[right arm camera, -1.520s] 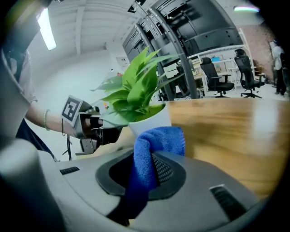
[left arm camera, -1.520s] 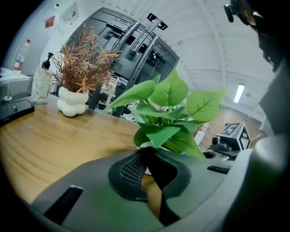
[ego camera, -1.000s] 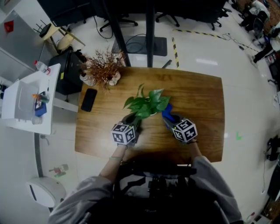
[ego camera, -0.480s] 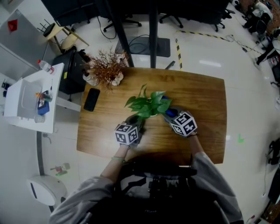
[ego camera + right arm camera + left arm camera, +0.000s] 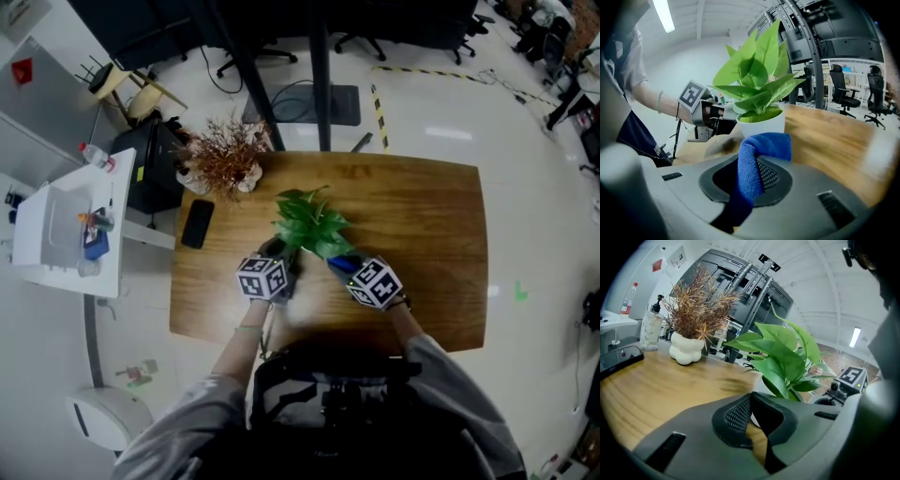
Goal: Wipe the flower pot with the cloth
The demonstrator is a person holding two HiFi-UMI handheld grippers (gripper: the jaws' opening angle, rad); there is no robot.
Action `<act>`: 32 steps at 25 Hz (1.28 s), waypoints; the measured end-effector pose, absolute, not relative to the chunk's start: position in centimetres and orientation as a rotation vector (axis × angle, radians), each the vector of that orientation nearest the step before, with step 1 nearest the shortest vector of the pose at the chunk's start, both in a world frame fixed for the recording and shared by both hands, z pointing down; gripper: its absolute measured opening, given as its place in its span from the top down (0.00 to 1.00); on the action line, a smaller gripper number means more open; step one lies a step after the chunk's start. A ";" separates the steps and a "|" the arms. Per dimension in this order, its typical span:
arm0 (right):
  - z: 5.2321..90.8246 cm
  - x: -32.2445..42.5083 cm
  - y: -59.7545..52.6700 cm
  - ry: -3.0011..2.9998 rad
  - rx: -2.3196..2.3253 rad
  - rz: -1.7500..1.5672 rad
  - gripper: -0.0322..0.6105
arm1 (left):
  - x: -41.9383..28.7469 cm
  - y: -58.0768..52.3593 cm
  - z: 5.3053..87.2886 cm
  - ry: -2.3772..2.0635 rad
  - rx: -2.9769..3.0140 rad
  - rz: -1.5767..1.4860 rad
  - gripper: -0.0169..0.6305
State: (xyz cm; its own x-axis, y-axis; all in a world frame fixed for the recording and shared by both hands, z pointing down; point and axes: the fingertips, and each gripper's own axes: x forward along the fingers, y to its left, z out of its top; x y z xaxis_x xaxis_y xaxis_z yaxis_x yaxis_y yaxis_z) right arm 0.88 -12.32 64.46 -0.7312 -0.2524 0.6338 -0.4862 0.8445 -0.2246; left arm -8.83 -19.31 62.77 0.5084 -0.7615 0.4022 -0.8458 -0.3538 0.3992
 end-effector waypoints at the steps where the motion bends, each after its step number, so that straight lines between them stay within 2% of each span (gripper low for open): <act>1: 64.8 0.7 -12.2 -2.407 0.538 0.519 0.86 | -8.9 -19.4 62.8 -1.313 2.185 0.196 0.97; 6: 64.8 0.9 -11.9 -2.396 0.563 0.558 0.86 | -9.2 -19.2 62.7 -1.327 2.175 0.192 0.97; 16: 61.2 5.2 -17.2 -2.396 0.636 0.374 0.86 | -7.8 -15.1 63.4 -1.296 2.108 0.116 0.97; 24: 60.0 2.9 -18.9 -2.435 0.470 0.228 0.86 | -6.1 -13.7 63.7 -1.226 2.154 0.156 0.97; 32: 61.7 2.1 -16.6 -2.393 0.409 0.259 0.86 | -8.3 -15.9 63.4 -1.274 2.170 0.183 0.97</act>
State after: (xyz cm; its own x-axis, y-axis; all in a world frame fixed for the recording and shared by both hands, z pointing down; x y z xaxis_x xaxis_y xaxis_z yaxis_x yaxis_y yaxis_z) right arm 2.06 -16.55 61.69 -0.7149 -0.2215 0.6632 -0.3581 0.9306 -0.0752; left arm -8.32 -15.93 63.38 0.5276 -0.7461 0.4062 -0.8304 -0.3519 0.4321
